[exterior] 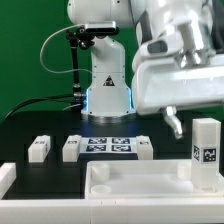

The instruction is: Assemble desk

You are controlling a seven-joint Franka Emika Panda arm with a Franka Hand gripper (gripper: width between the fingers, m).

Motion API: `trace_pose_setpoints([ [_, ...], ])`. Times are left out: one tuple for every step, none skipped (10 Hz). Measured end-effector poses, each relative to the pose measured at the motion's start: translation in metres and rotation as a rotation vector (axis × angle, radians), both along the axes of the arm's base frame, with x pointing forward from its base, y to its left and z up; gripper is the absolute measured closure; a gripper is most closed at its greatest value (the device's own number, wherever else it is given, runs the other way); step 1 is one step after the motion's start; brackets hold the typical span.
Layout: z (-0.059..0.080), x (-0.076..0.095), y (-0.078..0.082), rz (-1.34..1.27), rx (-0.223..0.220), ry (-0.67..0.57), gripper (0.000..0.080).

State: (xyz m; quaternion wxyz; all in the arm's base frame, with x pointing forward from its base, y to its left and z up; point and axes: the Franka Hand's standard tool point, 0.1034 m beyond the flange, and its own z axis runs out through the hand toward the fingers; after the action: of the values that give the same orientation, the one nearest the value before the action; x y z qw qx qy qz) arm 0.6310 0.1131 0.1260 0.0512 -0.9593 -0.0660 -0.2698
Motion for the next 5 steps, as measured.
trace_pose_setpoints([
  [-0.001, 0.003, 0.002, 0.005, 0.002, 0.039, 0.0150],
  [-0.002, 0.006, 0.005, 0.016, 0.004, 0.140, 0.0150],
  [0.002, 0.014, 0.004, 0.021, 0.005, 0.205, 0.0150],
  [-0.002, 0.014, 0.002, 0.025, 0.000, 0.250, 0.0150],
  [-0.005, 0.012, -0.003, 0.028, -0.004, 0.329, 0.0150],
])
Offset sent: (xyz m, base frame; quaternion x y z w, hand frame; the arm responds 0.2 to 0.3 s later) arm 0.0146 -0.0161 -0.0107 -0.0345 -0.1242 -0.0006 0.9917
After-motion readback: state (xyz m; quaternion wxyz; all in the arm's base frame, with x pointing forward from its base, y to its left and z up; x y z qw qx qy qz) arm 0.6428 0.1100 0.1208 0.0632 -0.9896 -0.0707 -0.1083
